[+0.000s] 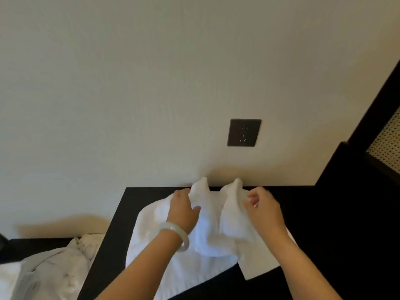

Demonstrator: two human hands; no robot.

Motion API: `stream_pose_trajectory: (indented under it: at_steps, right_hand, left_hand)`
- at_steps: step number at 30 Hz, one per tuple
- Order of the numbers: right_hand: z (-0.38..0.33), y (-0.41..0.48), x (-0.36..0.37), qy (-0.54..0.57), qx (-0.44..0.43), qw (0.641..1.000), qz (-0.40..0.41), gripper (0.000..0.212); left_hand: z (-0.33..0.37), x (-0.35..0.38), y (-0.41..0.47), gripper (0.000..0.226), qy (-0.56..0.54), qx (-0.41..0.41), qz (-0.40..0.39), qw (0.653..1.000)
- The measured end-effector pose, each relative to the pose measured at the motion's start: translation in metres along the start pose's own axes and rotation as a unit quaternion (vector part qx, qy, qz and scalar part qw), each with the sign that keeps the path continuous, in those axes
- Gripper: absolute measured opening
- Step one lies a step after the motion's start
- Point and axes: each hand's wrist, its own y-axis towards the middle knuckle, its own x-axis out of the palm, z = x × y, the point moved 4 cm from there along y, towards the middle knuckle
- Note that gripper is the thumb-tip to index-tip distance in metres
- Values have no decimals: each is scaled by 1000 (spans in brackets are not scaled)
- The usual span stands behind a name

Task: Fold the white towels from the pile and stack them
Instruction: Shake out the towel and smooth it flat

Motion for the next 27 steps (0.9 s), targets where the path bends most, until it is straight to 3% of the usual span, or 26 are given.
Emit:
stream_pose_trajectory:
  at_steps: [2,5,9,12,14,16,17,20,21,24,25,27]
  right_hand:
    - [17,-17,24,-19,-2,996,-83,16]
    - [34,-34,55,-101,-34,975,-193,42]
    - [41,-37,63,-201,-87,965,-145,57]
    - [38,-39,65,-273,-125,947,-113,50]
    - [35,-43,67,-290,-164,938,-100,31]
    - [38,-45,64,-241,-168,952,-83,15]
    - [39,-45,60,-203,-144,965,-78,18]
    - [46,-45,56,-67,-83,991,-76,16]
    - [42,-46,57,-78,-91,988,-94,10]
    - [38,-48,72,-193,-139,959,-155,39]
    - [34,-48,74,-221,-152,952,-151,40]
    - [25,-48,72,-203,-140,962,-115,20]
  left_hand:
    - [-7,16,-23,29,-18,43,13,999]
    - [-22,49,-47,30,3,-6,-53,999]
    - [-38,57,-48,33,24,-83,-27,996]
    - [-37,53,-48,11,-149,-125,-60,979]
    - [-36,51,-49,12,-256,-150,-122,947]
    - [-36,46,-49,12,-319,-169,-143,922]
    - [-34,42,-48,14,-334,-170,-139,917]
    - [-27,30,-47,14,-324,-145,-116,928]
    - [-24,26,-46,13,-292,-129,-104,942]
    - [-19,20,-46,14,-234,-108,-78,963]
    - [-20,20,-47,14,-232,-112,-76,963]
    - [-21,19,-51,13,-232,-118,-74,963]
